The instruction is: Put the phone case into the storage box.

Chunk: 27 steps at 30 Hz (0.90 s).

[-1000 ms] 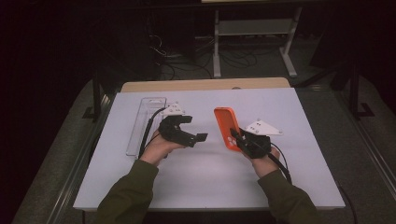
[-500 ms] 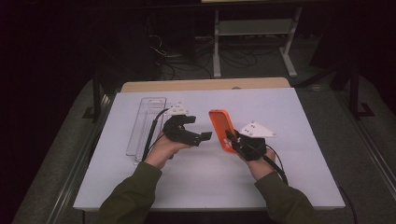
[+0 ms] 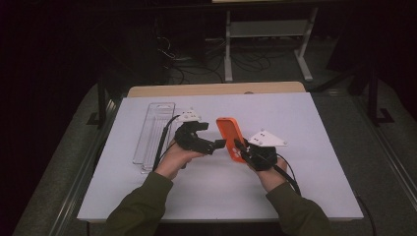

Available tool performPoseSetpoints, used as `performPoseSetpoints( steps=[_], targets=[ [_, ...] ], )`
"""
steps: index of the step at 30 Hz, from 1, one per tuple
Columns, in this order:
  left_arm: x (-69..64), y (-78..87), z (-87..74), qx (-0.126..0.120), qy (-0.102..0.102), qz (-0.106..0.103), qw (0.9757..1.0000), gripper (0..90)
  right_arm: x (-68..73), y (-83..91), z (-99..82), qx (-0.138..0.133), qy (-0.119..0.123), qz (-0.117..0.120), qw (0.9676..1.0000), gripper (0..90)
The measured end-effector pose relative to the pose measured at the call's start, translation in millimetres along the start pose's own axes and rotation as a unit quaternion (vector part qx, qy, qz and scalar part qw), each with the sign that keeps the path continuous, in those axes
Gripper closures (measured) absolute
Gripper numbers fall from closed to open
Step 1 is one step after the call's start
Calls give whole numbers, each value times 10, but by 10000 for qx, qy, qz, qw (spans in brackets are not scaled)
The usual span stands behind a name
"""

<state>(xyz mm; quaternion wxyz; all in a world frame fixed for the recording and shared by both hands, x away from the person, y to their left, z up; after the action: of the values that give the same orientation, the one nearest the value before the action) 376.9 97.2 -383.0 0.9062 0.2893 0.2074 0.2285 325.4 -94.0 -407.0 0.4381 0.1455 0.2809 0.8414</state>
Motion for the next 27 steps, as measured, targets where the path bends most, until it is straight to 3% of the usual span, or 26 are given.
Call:
performPoseSetpoints(
  steps=[14,27],
  targets=[
    [-35,-83,19,-33,-33,87,10000,0,90,-8,0,11,118,99,9999,786],
    [-93,-139,48,-205,164,26,9997,0,196,-49,-5,36,194,169,9997,786]
  ],
)
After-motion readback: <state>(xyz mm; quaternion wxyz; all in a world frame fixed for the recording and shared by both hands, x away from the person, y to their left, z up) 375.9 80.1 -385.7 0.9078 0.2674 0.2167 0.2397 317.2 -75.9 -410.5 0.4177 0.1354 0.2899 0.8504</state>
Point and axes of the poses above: each handheld gripper's, and its own axes: y roughly backward along the jaws, z roughly out of its top, x roughly to its left, the point moved 3 cm from there along -y, roughly forward along the jaws, and after that the axes turned 13 degrees about x, right-handed, at the moved point
